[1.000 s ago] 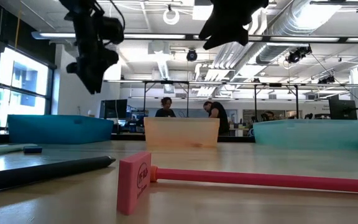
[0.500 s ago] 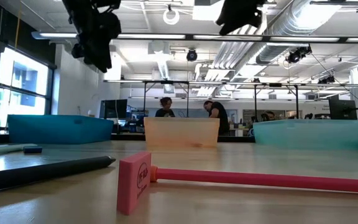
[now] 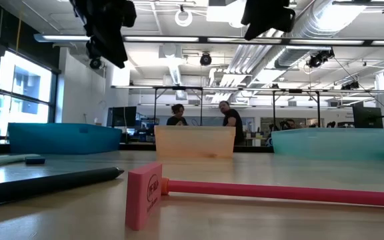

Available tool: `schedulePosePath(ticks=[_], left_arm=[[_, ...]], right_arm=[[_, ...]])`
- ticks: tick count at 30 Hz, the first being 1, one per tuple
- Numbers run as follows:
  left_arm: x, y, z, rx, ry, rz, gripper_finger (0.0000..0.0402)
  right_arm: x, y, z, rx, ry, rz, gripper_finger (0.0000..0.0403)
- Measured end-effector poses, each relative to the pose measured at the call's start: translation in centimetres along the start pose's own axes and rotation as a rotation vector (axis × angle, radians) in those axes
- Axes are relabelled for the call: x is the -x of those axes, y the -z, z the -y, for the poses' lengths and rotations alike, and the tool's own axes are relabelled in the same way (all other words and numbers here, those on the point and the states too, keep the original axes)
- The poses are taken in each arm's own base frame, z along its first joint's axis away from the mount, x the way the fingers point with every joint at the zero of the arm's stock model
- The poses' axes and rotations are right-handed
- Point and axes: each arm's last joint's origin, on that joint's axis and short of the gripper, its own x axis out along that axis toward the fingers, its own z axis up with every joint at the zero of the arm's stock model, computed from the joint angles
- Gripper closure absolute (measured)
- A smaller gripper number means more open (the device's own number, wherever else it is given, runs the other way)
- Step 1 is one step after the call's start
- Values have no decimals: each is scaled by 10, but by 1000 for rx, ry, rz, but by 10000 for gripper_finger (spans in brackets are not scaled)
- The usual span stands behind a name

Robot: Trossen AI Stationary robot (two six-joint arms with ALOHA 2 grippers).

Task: Sort crayons/erasers/pens/pencils in bins
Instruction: Put the pink pencil into the orange bin

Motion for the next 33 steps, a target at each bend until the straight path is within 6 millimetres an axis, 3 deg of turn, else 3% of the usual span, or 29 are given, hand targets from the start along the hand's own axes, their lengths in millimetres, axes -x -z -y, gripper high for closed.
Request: schedulePosePath(ticks=[15, 33], left_arm=[[0, 2, 6, -41, 16, -3, 273], [-19, 3, 6, 143, -38, -101, 273]], right_arm=[[-58, 48, -47, -123, -34, -308, 268], [-78, 98, -92, 72, -19, -296, 268]])
